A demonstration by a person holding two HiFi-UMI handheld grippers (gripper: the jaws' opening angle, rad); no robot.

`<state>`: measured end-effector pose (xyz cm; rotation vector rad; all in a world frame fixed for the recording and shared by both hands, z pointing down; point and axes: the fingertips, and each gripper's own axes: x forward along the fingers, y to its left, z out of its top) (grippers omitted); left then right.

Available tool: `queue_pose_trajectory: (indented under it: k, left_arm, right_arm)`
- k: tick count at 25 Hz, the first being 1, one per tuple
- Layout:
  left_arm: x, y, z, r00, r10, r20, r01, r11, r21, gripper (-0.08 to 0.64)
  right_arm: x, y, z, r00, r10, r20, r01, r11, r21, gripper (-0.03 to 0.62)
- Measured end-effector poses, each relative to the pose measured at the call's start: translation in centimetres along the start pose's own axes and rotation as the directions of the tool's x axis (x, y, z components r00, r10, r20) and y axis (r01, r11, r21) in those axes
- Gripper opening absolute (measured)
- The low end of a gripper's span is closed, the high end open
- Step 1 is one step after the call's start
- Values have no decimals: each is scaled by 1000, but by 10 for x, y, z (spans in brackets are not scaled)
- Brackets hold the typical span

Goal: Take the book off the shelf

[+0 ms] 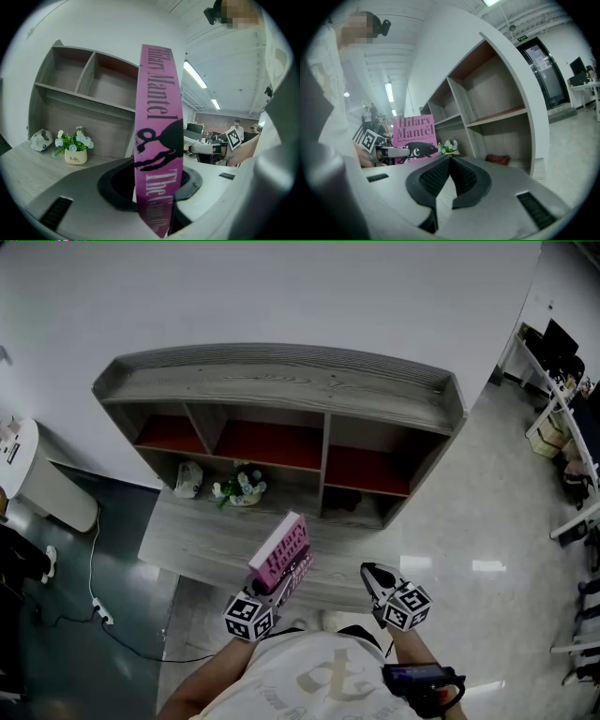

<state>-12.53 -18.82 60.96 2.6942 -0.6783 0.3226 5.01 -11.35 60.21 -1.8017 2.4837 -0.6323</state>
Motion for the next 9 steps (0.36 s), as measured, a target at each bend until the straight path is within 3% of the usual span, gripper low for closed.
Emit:
queue_pose_trajectory:
  k: [9]
  left_arm:
    - [-18, 4, -6, 1000, -23, -16, 23, 1000, 5, 156]
  right_arm:
    - [-4, 16, -7, 1000, -29, -5, 29, 1000, 6, 3]
